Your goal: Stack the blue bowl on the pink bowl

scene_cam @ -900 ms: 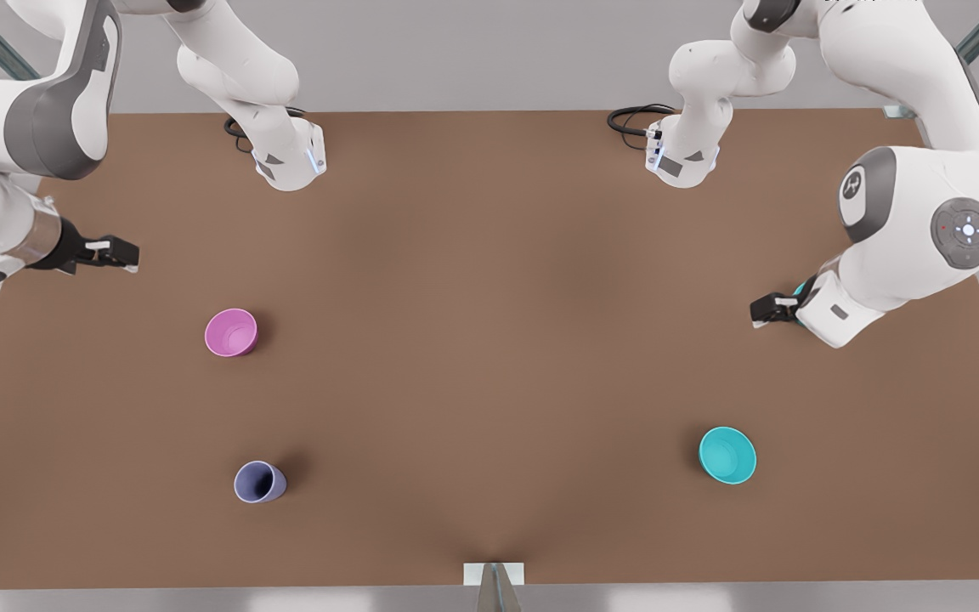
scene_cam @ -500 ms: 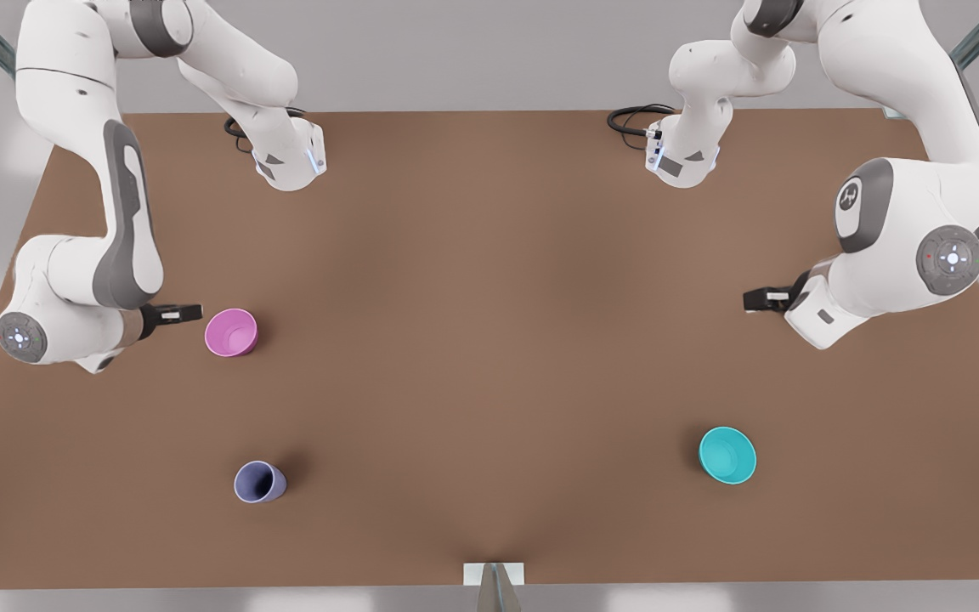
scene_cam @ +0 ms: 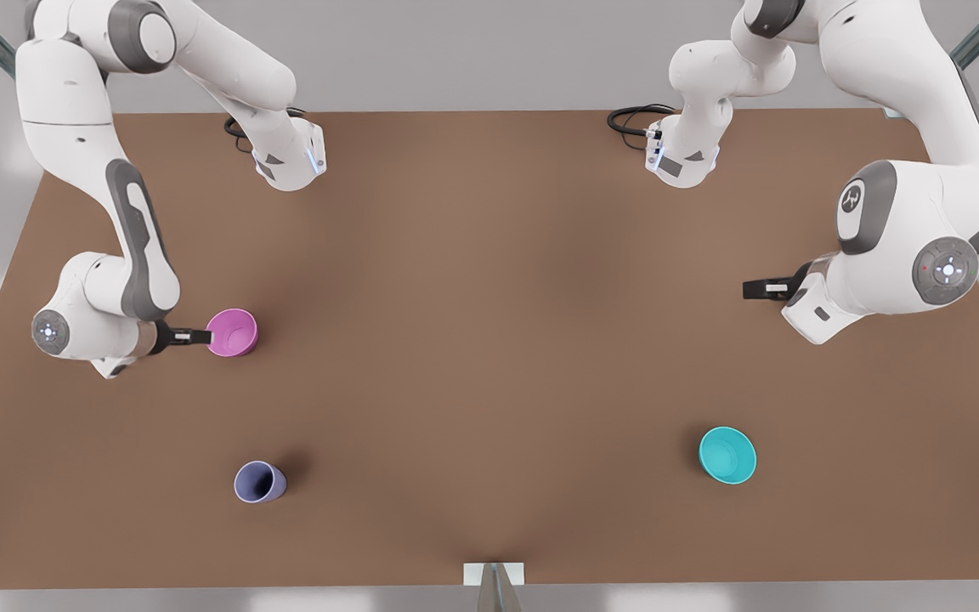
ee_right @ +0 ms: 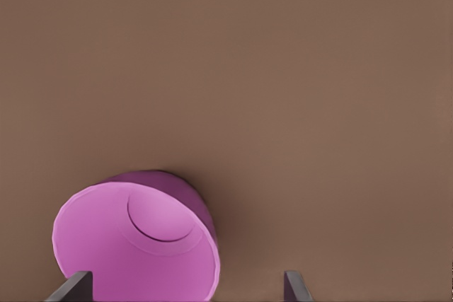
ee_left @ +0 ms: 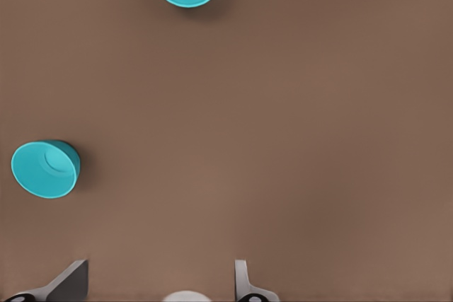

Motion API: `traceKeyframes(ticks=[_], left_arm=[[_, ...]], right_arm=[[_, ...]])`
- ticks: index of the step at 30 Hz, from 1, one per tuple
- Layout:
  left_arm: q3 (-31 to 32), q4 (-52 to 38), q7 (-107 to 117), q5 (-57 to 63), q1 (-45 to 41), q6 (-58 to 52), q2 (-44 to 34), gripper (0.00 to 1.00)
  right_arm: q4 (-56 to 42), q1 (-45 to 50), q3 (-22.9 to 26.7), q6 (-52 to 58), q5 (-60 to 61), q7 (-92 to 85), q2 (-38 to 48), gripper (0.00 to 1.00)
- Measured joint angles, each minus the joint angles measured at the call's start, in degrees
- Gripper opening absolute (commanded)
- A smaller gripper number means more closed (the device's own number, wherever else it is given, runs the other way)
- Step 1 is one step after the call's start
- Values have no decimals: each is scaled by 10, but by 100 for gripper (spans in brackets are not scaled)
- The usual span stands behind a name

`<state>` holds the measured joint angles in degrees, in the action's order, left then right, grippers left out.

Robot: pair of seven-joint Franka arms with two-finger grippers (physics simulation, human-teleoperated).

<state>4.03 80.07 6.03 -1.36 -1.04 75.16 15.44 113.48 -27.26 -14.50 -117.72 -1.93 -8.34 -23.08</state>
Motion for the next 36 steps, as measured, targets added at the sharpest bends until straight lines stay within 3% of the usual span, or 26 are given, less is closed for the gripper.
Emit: traceKeyframes(ticks=[7, 15, 16, 17, 21, 22, 26, 29, 33, 36], left_arm=[[0, 0, 1, 0, 0, -9, 1, 100], [0, 0, 2, 0, 0, -15, 3, 100], [0, 0, 2, 0, 0, -16, 2, 100], [0, 0, 2, 0, 0, -17, 2, 100], [0, -1, 2, 0, 0, -20, 2, 100], [0, 0, 2, 0, 0, -21, 2, 100], [0, 0, 2, 0, 0, -22, 3, 100], [0, 0, 2, -1, 0, -22, 4, 100], [0, 0, 3, -1, 0, -22, 4, 100], [0, 0, 3, -1, 0, -23, 4, 100]], right_arm=[[86, -23, -1, -70, 29, -15, 13, 100], [108, -29, -2, -126, 51, -29, -14, 100], [107, -30, -2, -130, 52, -31, -16, 78], [107, -30, -2, -133, 53, -32, -20, 64], [95, -25, -5, -140, 64, -45, -30, 36], [88, -24, -13, -140, 66, -49, -28, 21], [1, -23, -59, -97, 72, -54, -24, 21], [-105, -9, -156, -34, 88, -54, -25, 21], [-234, 165, -190, 4, 107, -15, -67, 21], [-339, 329, -171, -12, 101, 58, -154, 21]])
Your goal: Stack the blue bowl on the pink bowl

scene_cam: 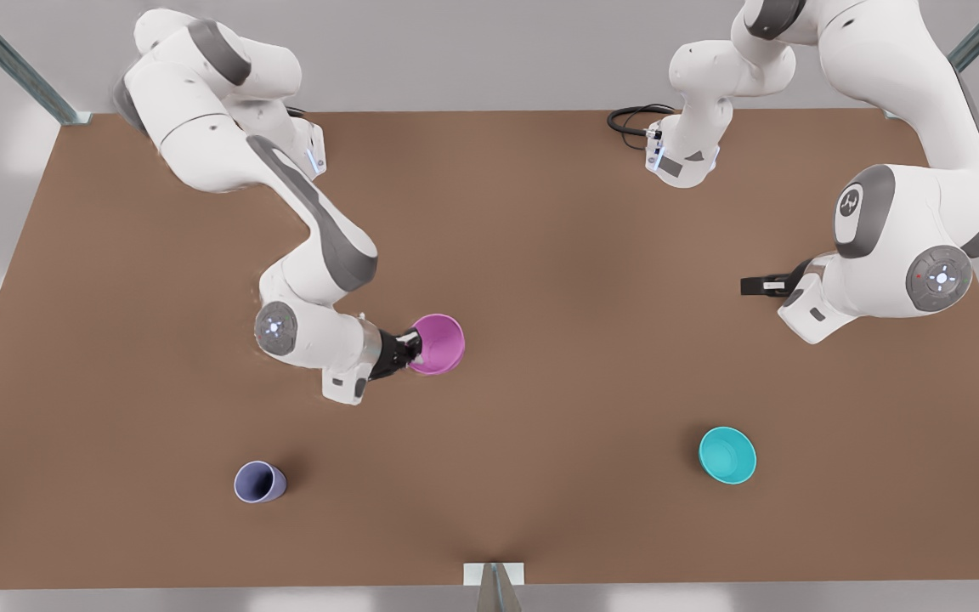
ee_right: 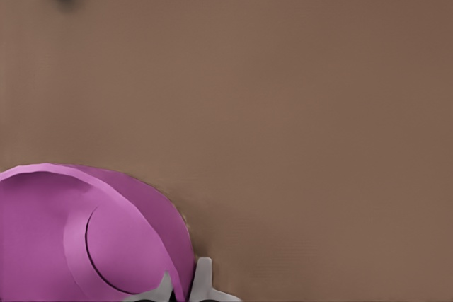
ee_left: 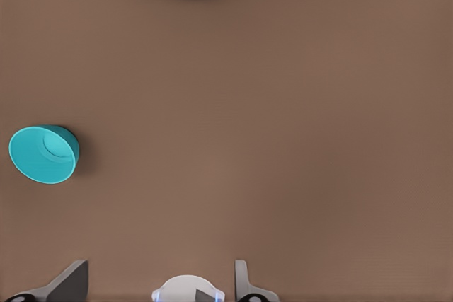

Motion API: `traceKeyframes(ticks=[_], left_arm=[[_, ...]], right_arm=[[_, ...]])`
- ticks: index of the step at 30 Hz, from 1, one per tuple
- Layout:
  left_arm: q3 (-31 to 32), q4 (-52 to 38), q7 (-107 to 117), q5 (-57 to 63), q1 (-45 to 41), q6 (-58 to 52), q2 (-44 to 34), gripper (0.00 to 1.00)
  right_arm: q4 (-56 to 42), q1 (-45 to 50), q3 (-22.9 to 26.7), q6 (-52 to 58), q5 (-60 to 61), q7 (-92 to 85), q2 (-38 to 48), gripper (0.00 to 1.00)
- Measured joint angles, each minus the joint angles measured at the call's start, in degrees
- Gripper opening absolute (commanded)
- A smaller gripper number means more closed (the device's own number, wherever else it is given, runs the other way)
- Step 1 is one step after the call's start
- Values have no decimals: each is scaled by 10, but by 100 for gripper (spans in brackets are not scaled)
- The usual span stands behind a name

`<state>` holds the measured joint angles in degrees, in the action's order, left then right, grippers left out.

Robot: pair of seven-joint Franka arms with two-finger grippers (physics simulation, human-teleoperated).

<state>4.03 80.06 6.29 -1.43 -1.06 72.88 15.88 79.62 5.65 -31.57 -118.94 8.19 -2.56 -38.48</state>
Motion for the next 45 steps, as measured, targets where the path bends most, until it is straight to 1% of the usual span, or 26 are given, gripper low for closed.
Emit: traceKeyframes(ticks=[2, 4, 6, 9, 14, 15, 16, 17, 21, 23, 24, 27, 29, 31, 33, 35, 38, 43, 45], left_arm=[[0, 0, 0, 0, 0, -1, 0, 100], [0, 0, 0, 0, 0, -2, -1, 100], [0, 0, 0, 0, 0, -3, -1, 100], [0, 0, 0, 0, 0, -2, 0, 100], [0, 0, 0, 1, 0, -2, 0, 100], [0, 0, 0, 1, 0, -2, 1, 100], [0, 0, 0, 1, 0, -2, 1, 100], [0, 0, 0, 1, 0, -1, 2, 100], [0, -1, 0, 1, 0, -1, 4, 100], [0, -4, 0, -1, 2, 0, 6, 100], [-1, -6, -1, -2, 6, 4, 10, 100], [-4, -11, -7, -5, 17, 47, 48, 100], [-7, -82, -11, -9, 33, 87, 126, 100], [-8, -131, -14, -16, 50, 140, 194, 100], [-6, -145, -16, -23, 72, 206, 243, 100], [-5, -151, -17, -30, 79, 270, 293, 100], [-3, -150, -19, -56, 81, 335, 328, 100], [-2, -148, -23, -85, 82, 407, 370, 100], [-2, -133, -27, -90, 84, 426, 379, 100]], right_arm=[[-38, 102, 45, -33, -16, 55, -51, 21], [-85, 191, 108, -67, -28, 106, -101, 21], [-114, 234, 141, -101, -35, 152, -140, 21], [-124, 253, 162, -139, -46, 213, -166, 21], [-122, 256, 165, -189, -55, 294, -192, 21], [-122, 256, 165, -197, -56, 307, -195, 30], [-122, 256, 165, -204, -57, 321, -197, 51], [-122, 256, 165, -210, -59, 334, -198, 100], [-120, 255, 165, -225, -91, 379, -192, 100], [-118, 239, 163, -215, -95, 397, -155, 100], [-117, 216, 159, -190, -97, 406, -125, 100], [-122, 99, 144, -60, -100, 408, -54, 100], [-129, -28, 143, 58, -103, 382, 11, 100], [-199, -155, 145, 175, -101, 341, 48, 100], [-222, -223, 148, 278, -110, 297, 94, 100], [-220, -252, 147, 353, -127, 257, 114, 100], [-212, -262, 146, 427, -147, 208, 120, 100], [-200, -265, 146, 491, -159, 141, 124, 100], [-190, -266, 145, 503, -160, 120, 130, 100]])
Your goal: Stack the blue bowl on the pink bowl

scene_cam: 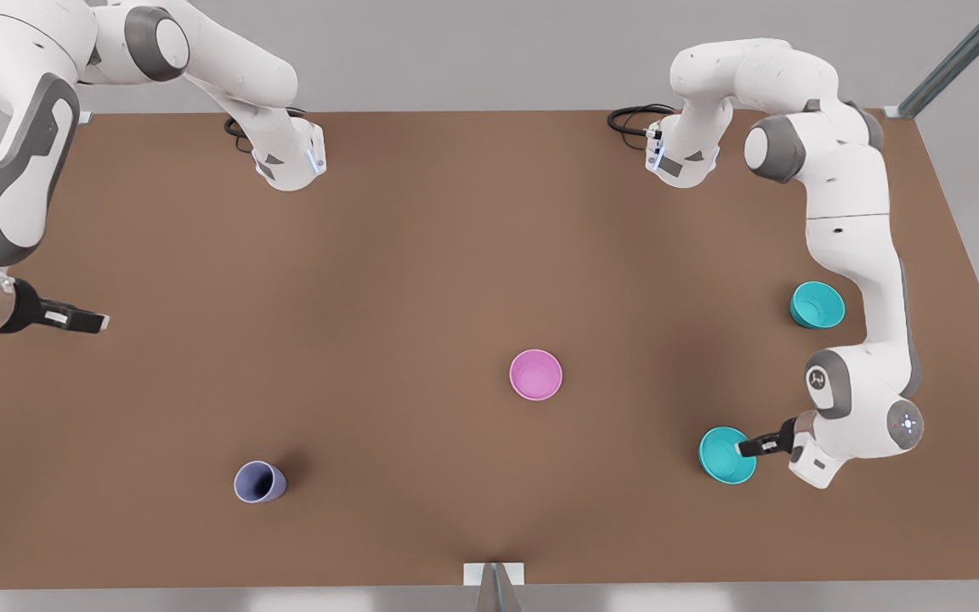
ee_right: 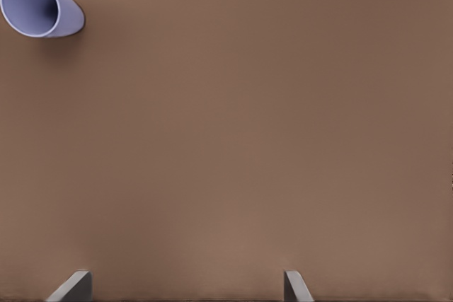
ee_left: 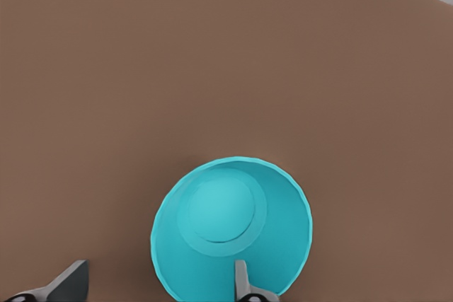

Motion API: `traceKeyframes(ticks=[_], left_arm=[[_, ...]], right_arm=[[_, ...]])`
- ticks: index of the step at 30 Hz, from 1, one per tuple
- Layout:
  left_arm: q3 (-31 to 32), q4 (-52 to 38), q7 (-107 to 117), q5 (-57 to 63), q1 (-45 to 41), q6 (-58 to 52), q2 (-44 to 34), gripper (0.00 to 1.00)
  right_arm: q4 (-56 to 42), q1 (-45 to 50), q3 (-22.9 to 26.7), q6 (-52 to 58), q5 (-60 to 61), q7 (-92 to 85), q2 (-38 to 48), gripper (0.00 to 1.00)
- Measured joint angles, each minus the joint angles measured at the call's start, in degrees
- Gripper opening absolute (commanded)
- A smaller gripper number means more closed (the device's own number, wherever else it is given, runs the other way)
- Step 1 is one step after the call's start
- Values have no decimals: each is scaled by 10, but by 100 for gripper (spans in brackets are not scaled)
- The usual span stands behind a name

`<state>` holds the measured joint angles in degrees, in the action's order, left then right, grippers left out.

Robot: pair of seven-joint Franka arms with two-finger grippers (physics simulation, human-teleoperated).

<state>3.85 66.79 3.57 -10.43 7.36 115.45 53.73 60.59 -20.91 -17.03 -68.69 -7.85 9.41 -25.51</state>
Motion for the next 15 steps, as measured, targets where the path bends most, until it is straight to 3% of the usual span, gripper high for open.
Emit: traceKeyframes(ticks=[4, 9, 10, 11, 13, 15], left_arm=[[0, 20, -8, -1, 0, 23, 7, 100], [0, 46, -17, -3, -4, 38, 11, 100], [0, 46, -17, -4, -5, 42, 12, 63], [0, 47, -18, -5, -5, 46, 12, 45], [2, 47, -19, -6, -5, 51, 11, 22], [3, 46, -17, -7, -5, 54, 8, 21]], right_arm=[[95, -3, 0, -15, 3, -36, 60, 100], [117, -3, 0, -33, 4, -72, 74, 100], [119, -3, 0, -36, 4, -78, 74, 100], [122, -3, 0, -37, 4, -83, 76, 100], [127, -3, 0, -40, 4, -94, 77, 100], [128, -2, 0, -42, 4, -103, 78, 100]])
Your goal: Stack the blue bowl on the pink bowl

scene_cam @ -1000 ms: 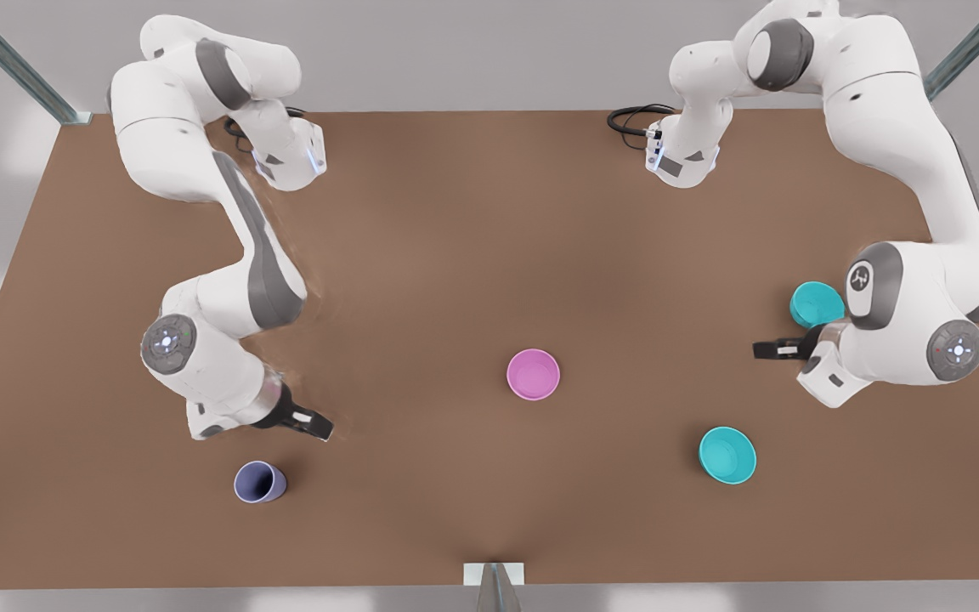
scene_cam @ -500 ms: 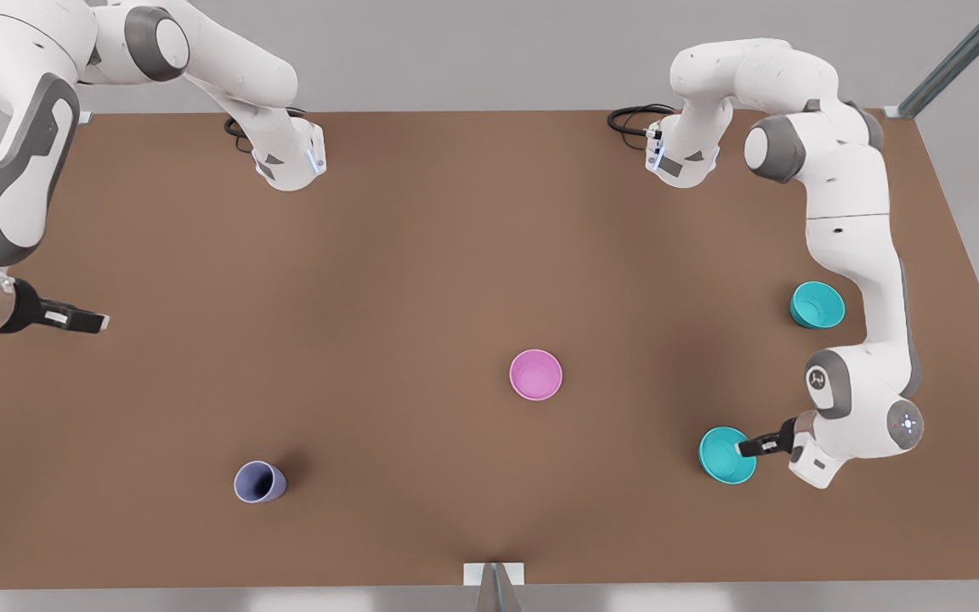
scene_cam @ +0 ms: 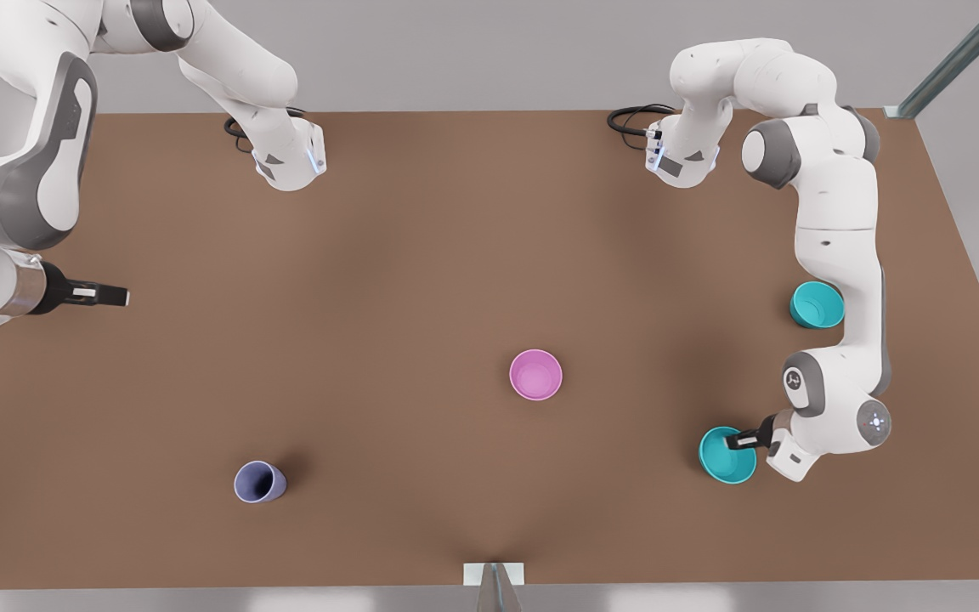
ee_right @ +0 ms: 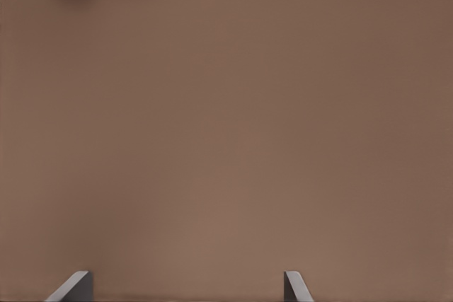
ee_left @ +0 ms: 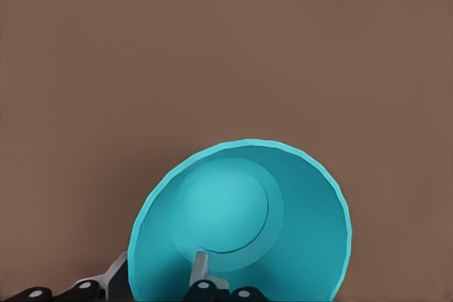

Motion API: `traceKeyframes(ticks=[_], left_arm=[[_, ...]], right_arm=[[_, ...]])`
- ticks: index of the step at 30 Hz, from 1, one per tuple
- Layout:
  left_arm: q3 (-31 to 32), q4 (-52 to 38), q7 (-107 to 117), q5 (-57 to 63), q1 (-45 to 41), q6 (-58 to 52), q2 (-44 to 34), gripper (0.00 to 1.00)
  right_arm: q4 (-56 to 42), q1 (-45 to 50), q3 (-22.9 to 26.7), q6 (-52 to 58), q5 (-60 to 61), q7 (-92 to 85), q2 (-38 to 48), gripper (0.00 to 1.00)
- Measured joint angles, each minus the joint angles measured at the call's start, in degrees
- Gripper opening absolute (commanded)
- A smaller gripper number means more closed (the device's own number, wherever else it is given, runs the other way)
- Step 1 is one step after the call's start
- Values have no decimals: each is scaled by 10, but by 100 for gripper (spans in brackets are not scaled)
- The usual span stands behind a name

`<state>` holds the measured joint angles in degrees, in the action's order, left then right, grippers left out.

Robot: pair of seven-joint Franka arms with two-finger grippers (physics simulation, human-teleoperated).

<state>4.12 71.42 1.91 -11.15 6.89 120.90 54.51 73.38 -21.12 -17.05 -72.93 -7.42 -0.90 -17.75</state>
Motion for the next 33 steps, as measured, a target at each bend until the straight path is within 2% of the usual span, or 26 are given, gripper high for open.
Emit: traceKeyframes(ticks=[7, 11, 14, 18, 33], left_arm=[[13, -21, 31, 1, -15, 1, -4, 21], [41, -103, 77, 2, -49, -58, -13, 21], [56, -121, 124, 3, -104, -112, -36, 21], [74, -122, 194, 3, -161, -157, -39, 21], [95, -82, 364, 5, -249, -206, -30, 21]], right_arm=[[1, 5, 0, -4, 0, -26, -1, 100], [4, 6, -1, -5, 0, -36, -1, 100], [4, 7, -1, -5, 0, -43, -1, 100], [4, 6, -1, -8, 0, -50, -1, 100], [5, 7, -1, -10, 0, -67, -2, 100]])
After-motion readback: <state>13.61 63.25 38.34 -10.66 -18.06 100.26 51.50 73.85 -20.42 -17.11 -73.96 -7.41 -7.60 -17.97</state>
